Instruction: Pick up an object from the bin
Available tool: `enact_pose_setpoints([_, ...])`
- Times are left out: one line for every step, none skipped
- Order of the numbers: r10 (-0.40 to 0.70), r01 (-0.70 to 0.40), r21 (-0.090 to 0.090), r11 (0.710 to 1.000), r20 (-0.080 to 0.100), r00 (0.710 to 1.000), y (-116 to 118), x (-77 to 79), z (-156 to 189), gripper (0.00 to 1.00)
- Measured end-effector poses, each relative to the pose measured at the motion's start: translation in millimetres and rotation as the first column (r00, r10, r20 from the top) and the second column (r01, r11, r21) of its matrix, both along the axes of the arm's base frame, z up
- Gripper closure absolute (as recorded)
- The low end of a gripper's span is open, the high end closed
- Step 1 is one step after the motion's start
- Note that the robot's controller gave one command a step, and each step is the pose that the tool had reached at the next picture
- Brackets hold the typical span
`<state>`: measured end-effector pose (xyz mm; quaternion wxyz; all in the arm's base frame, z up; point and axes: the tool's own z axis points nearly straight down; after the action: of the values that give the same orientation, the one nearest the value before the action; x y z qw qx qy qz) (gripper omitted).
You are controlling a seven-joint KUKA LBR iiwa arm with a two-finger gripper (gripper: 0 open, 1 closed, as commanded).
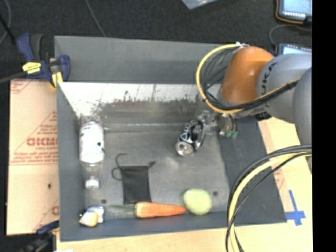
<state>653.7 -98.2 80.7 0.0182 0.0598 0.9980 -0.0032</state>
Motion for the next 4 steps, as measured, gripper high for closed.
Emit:
enact_pose_setpoints([0.001,-0.001,-0.001,1.0,0.0,1.0,-0.1,0.0,0.0,1.0])
enact_pose_setpoints([0.001,-0.001,-0.001,1.0,0.0,1.0,-0.2,-0.1,0.0,1.0])
enact_pose_setpoints([0.002,-0.002,-0.001,1.0,0.0,1.0,-0.2,-0.1,-0.1,1.0])
enact_pose_setpoints([0.002,-0.002,-0.002,1.0,0.0,1.0,-0.3,-0.1,-0.1,1.0])
